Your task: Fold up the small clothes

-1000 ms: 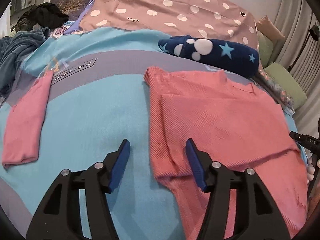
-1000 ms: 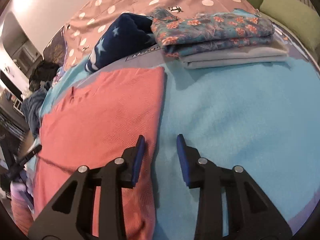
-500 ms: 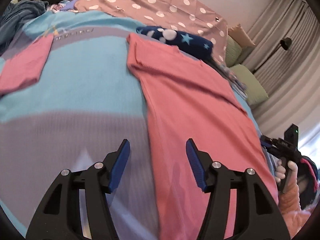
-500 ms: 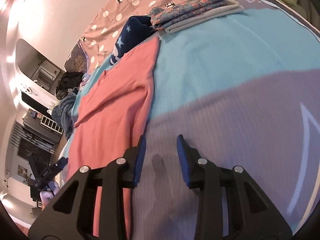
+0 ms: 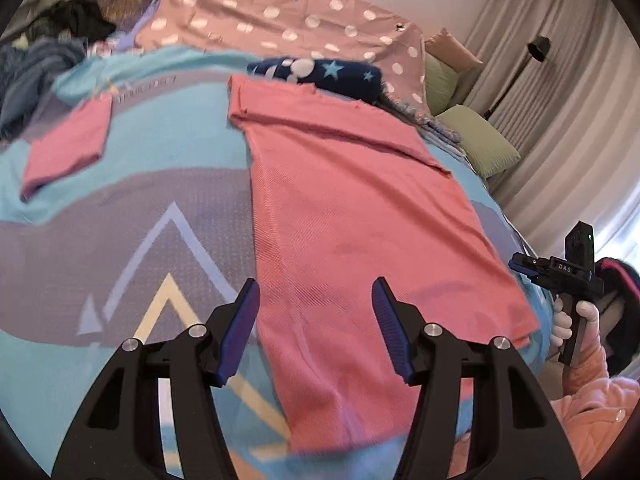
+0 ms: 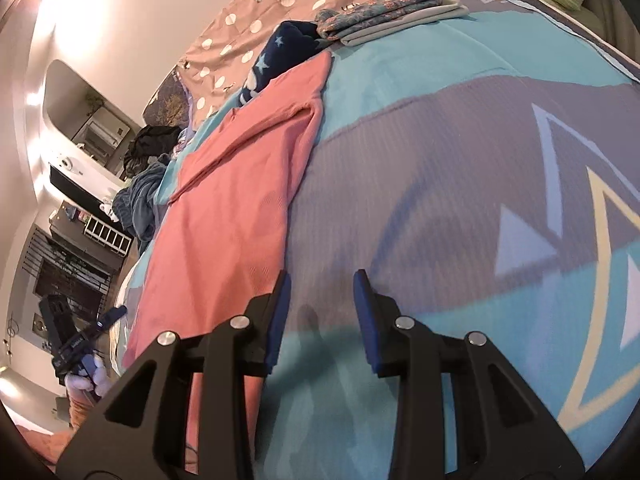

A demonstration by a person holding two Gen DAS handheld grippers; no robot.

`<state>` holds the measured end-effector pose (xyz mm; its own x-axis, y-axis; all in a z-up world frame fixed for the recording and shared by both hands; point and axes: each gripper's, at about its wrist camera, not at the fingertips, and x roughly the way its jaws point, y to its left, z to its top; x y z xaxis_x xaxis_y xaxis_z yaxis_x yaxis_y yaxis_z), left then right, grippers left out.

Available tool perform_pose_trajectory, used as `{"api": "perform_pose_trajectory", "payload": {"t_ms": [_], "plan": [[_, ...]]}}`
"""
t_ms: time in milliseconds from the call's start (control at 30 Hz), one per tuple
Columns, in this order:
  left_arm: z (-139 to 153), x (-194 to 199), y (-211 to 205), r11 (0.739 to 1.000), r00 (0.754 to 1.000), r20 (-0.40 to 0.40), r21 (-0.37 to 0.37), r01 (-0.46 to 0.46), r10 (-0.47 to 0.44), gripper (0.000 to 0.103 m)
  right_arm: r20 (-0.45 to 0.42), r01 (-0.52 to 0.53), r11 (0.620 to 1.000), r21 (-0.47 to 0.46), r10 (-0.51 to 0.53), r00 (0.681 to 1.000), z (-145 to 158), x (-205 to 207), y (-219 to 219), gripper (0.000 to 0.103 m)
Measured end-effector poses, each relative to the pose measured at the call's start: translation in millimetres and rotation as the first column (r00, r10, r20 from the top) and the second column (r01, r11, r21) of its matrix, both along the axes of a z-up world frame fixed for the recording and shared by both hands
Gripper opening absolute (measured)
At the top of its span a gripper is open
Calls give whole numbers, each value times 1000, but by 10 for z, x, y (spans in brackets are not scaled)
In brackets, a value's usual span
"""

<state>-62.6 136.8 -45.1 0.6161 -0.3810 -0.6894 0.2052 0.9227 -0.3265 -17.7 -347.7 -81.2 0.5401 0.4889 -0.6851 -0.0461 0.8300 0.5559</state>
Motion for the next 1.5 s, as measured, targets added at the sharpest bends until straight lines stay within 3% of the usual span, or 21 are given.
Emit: {"api": "perform_pose_trajectory", "payload": {"t_ms": [233, 367, 433, 500, 633, 800, 867, 900, 933, 967, 1000, 1067, 1133, 1333, 1500], "plan": [[-6, -527, -189, 986, 997, -19, 149, 73, -71, 59, 31, -35, 999, -25, 36, 999, 21, -261, 51, 43], [-123, -744, -219, 968, 997, -52, 240, 68, -58, 59, 32, -29, 1000, -1, 29, 999, -34, -325, 22, 43], [-184, -796, -203, 950, 998, -63, 309, 44, -26, 59, 36, -29, 1000, 5, 29, 999, -42, -328, 17, 43], [-251, -746, -200, 912, 999, -52, 410, 9, 14, 59, 39, -33, 999, 14, 32, 999, -42, -317, 23, 45], [-293, -601, -253, 911, 999, -32, 412, 20, -7, 59, 38, -36, 999, 16, 35, 999, -41, -305, 45, 45], [-307, -481, -482, 877, 998, 21, 479, 42, -59, 59, 44, -19, 999, 32, 17, 999, -62, -339, 12, 45], [-283, -447, -536, 879, 995, 58, 474, 40, -76, 59, 43, -10, 999, 39, 8, 999, -79, -367, -11, 44], [-272, -435, -548, 883, 994, 72, 469, 34, -76, 51, 44, -4, 999, 38, 2, 999, -78, -382, -22, 44], [-255, -428, -544, 888, 994, 80, 459, 27, -72, 40, 45, -1, 999, 36, 0, 999, -72, -403, -31, 44], [-223, -411, -479, 909, 996, 71, 415, 23, -57, 6, 46, 2, 999, 32, -3, 999, -63, -420, -36, 44], [-189, -398, -390, 932, 998, 56, 361, 6, -29, 2, 49, 5, 1000, 23, -6, 999, -48, -445, -42, 44], [-73, -442, -102, 962, 994, 67, 255, -95, 81, 2, 60, 13, 1000, 10, -14, 998, -19, -493, -55, 47], [-6, -545, 190, 974, 986, 51, 156, -162, 156, 2, 72, 12, 1000, 8, -12, 997, 23, -558, -65, 47], [-99, -681, 354, 972, 977, 26, 100, -215, 213, 2, 122, -132, 989, -65, 139, 983, 207, -751, 217, 48], [-76, -640, 375, 968, 969, 48, 62, -243, 241, 2, 124, -322, 925, -203, 351, 928, 224, -952, 724, 53]]}}
